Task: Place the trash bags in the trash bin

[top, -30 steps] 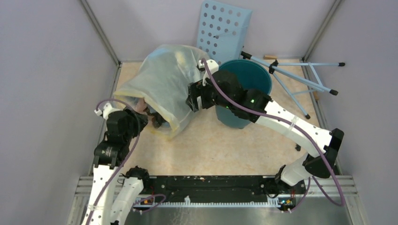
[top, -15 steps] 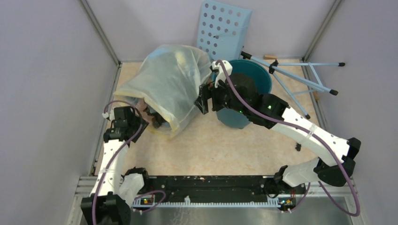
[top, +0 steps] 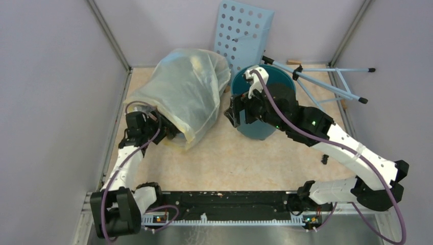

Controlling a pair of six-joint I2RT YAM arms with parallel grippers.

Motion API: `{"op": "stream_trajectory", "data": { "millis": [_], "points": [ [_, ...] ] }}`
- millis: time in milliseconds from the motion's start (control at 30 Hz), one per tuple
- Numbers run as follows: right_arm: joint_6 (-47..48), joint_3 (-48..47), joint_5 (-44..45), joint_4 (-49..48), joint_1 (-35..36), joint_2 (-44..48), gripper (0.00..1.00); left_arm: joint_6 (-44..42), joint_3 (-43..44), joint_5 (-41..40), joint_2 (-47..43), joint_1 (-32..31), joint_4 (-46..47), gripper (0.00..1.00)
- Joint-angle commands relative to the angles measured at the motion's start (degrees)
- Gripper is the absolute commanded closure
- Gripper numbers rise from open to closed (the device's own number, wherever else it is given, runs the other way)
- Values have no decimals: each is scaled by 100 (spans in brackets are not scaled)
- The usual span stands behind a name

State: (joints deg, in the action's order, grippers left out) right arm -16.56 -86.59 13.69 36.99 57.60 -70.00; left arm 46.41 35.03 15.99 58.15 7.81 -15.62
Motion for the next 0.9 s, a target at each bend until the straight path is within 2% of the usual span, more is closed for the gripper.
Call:
{"op": "stream_trajectory", "data": {
  "millis": [0, 67, 200, 267, 367, 433, 533, 567, 733, 800, 867],
  "points": [
    [284, 34, 255, 49, 14, 259, 17, 376, -363, 1238, 455, -20, 1212, 19],
    [346, 22, 254, 70, 14, 282, 16, 338, -284, 1264, 759, -53, 1142, 21],
    [355, -46, 193, 177, 18, 289, 16, 208, -150, 1247, 1250, -186, 1286, 16],
    [330, -33, 158, 217, 16, 321, 16, 92, -61, 1310, 1480, -204, 1373, 22],
    [221, 74, 132, 199, 16, 412, 16, -143, 214, 1152, 1715, -203, 1012, 38],
    [110, 141, 127, 179, 16, 461, 16, -305, 344, 932, 1675, -208, 750, 56],
    [-41, 196, 93, 159, 15, 498, 16, -622, 463, 596, 1470, -208, 445, 92],
    [-79, 210, 82, 178, 14, 503, 16, -741, 540, 486, 1396, -204, 265, 100],
    [-340, 273, 49, 297, 14, 507, 17, -1000, 691, -90, 657, -210, -678, 100],
    [-424, 287, 45, 320, 14, 499, 17, -887, 637, -239, 255, -207, -1111, 100],
    [-496, 275, 20, 334, 16, 481, 17, -597, 631, -779, -172, -204, -1818, 100]
  ]
}}
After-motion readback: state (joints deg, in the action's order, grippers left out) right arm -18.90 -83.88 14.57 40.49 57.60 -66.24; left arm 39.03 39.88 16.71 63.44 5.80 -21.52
